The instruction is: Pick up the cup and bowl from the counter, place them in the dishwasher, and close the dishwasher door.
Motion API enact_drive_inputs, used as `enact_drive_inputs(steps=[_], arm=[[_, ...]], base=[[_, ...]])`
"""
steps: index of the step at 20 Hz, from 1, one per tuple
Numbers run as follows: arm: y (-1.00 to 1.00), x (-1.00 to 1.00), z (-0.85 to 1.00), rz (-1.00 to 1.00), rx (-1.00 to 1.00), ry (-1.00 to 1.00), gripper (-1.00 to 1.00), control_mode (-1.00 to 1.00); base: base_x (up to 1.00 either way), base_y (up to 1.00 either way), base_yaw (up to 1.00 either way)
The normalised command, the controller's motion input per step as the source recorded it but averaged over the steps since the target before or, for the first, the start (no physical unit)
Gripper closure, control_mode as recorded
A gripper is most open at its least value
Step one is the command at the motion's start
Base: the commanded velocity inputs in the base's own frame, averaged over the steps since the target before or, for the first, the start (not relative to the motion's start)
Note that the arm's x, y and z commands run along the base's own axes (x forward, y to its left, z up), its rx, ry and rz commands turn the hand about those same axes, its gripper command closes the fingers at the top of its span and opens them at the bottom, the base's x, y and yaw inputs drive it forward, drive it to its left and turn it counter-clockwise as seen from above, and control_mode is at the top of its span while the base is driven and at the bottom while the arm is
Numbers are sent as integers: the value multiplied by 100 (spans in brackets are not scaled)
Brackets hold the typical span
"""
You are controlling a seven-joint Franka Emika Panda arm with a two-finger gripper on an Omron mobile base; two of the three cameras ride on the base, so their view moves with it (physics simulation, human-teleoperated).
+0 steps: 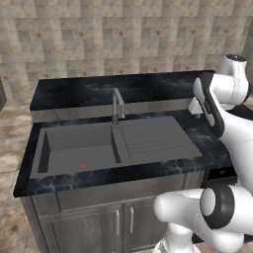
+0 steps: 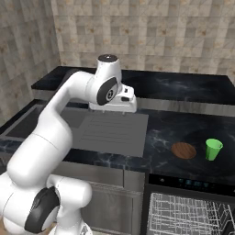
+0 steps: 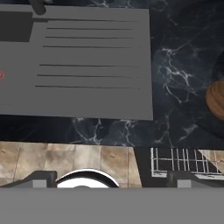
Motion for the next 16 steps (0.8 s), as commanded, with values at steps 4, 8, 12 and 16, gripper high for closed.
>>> enact_drive_inputs(steps=[4, 8, 12, 16], arm=[[-39, 0, -2, 0, 0, 0, -100, -100], [-38, 0, -3, 0, 0, 0, -100, -100], [-39, 0, -5, 0, 0, 0, -100, -100], [-38, 0, -6, 0, 0, 0, -100, -100]], base=[[0, 0, 0], [0, 0, 0], [0, 0, 0], [0, 0, 0]])
